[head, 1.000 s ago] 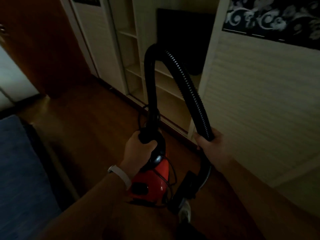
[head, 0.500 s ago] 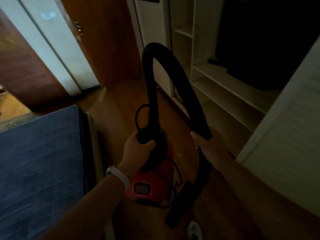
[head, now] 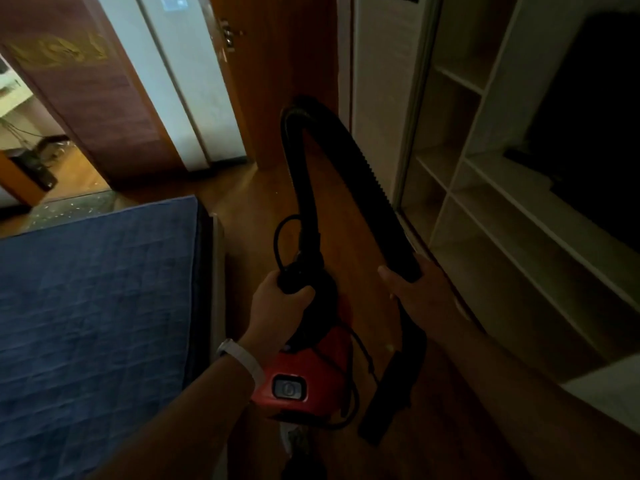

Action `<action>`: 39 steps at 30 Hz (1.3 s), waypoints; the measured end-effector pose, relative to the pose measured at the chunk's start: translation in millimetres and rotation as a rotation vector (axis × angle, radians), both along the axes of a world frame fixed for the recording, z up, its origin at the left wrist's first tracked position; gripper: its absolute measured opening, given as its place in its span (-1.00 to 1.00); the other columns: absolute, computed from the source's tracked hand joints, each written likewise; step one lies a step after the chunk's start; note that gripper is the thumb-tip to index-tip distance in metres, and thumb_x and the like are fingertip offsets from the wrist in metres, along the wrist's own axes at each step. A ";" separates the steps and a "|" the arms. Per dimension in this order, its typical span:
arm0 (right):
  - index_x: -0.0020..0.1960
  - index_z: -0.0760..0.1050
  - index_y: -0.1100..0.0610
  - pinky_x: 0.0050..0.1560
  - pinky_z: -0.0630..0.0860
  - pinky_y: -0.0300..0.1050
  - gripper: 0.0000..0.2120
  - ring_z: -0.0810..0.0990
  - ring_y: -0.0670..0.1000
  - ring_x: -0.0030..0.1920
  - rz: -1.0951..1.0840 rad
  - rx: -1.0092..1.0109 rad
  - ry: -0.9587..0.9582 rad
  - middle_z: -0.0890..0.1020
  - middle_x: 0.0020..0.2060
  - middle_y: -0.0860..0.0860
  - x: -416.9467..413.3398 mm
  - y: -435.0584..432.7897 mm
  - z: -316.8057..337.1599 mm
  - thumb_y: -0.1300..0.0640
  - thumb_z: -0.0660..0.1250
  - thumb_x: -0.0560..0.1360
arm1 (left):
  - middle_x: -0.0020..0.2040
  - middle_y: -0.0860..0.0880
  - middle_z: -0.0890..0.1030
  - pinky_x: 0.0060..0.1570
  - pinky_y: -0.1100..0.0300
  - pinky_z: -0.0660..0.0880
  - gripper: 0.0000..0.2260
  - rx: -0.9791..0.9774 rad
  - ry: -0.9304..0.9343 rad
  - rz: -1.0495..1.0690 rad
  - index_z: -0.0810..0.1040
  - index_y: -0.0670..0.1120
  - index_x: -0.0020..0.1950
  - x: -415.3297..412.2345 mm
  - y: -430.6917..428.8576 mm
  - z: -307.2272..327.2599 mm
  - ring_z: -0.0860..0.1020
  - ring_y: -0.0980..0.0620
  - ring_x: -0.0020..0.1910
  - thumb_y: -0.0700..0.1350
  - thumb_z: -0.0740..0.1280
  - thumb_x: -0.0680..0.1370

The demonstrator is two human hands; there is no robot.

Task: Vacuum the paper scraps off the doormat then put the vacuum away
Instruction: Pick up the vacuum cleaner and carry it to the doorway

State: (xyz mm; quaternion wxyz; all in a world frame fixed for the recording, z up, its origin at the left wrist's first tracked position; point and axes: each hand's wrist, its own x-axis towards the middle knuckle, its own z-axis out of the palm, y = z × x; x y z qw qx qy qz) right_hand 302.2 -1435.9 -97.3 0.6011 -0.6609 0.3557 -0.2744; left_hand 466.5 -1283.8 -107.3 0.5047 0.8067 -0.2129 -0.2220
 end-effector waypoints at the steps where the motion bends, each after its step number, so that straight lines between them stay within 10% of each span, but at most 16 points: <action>1: -0.27 0.50 0.10 -0.39 0.47 -0.36 -0.78 0.53 -0.19 -0.42 0.005 -0.012 0.010 0.55 -0.42 -0.11 18.1 -5.5 0.2 0.08 0.46 0.49 | -0.11 0.05 0.59 -0.42 0.41 0.41 -0.82 -0.008 0.007 0.001 0.50 -0.04 0.08 17.1 -3.6 -3.7 0.56 0.19 -0.22 -0.15 0.41 0.52; 39: -0.18 0.46 0.23 -0.48 0.39 -0.35 -0.82 0.44 -0.09 -0.46 0.413 -0.114 0.007 0.48 -0.32 0.15 654.2 -239.3 17.8 0.19 0.43 0.51 | -0.16 -0.04 0.67 -0.32 0.26 0.47 -0.71 0.018 -0.139 0.429 0.63 -0.15 0.04 608.2 -173.0 5.9 0.63 0.06 -0.20 -0.09 0.48 0.37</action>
